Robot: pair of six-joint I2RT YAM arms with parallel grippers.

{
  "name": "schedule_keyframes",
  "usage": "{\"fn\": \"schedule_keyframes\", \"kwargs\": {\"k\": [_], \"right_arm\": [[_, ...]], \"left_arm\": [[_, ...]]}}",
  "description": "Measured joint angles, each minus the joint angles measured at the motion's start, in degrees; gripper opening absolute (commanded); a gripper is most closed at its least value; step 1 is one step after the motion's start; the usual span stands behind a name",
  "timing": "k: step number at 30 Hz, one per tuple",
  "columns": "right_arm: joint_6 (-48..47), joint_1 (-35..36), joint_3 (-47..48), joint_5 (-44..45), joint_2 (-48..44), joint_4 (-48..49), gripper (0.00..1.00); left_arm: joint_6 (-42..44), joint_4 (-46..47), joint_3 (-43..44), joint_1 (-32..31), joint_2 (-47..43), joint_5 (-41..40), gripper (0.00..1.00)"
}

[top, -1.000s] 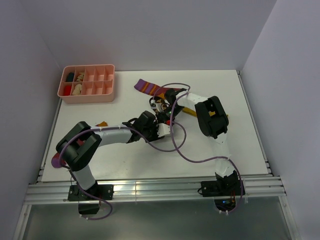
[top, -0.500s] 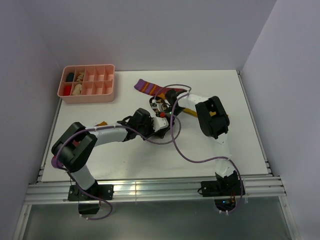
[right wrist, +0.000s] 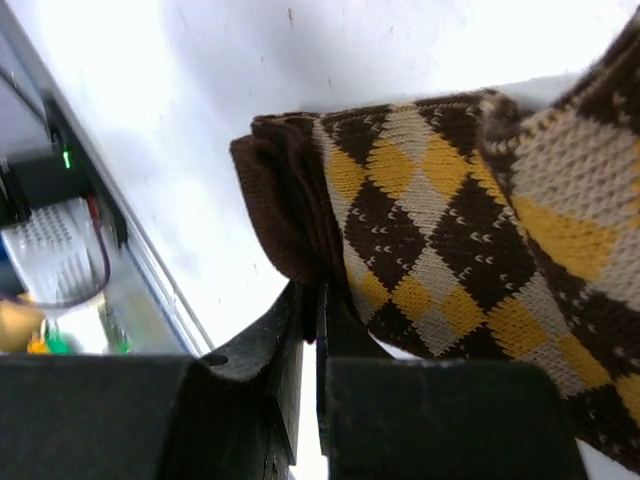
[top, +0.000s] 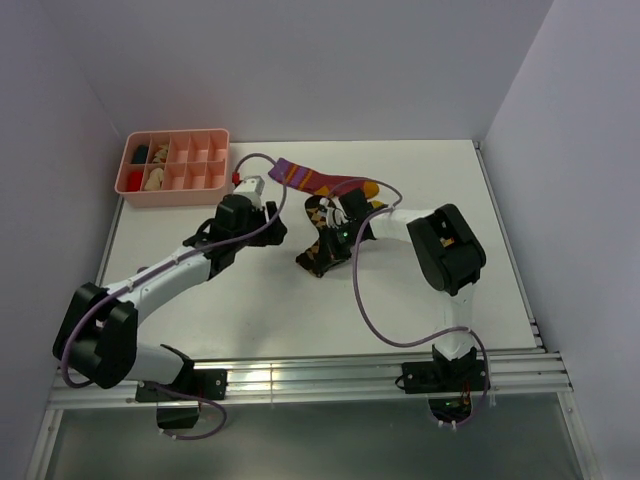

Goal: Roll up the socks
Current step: Roll the sock at the center of the board.

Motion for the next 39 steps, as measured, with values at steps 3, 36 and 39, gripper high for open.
{"fn": "schedule_keyframes", "kwargs": {"k": [3, 36, 39], "right_arm": [[8.11, 1.46, -4.74, 3.28, -2.51, 10.54, 0.00], [27.61, 6.34, -10.75, 12.46, 0.17, 41.79, 0.00], [27.58, 6.34, -10.75, 12.11, 0.44, 42.47, 0.00]], "left_arm": [[-10.38, -0.90, -1.90, 0.98, 0.31, -0.66, 0.57], [-33.11, 11.69, -2.91, 2.91, 20.20, 2.32, 0.43], [-33.09, 12.07, -1.55, 3.02, 21.70, 2.78, 0.36]]}}
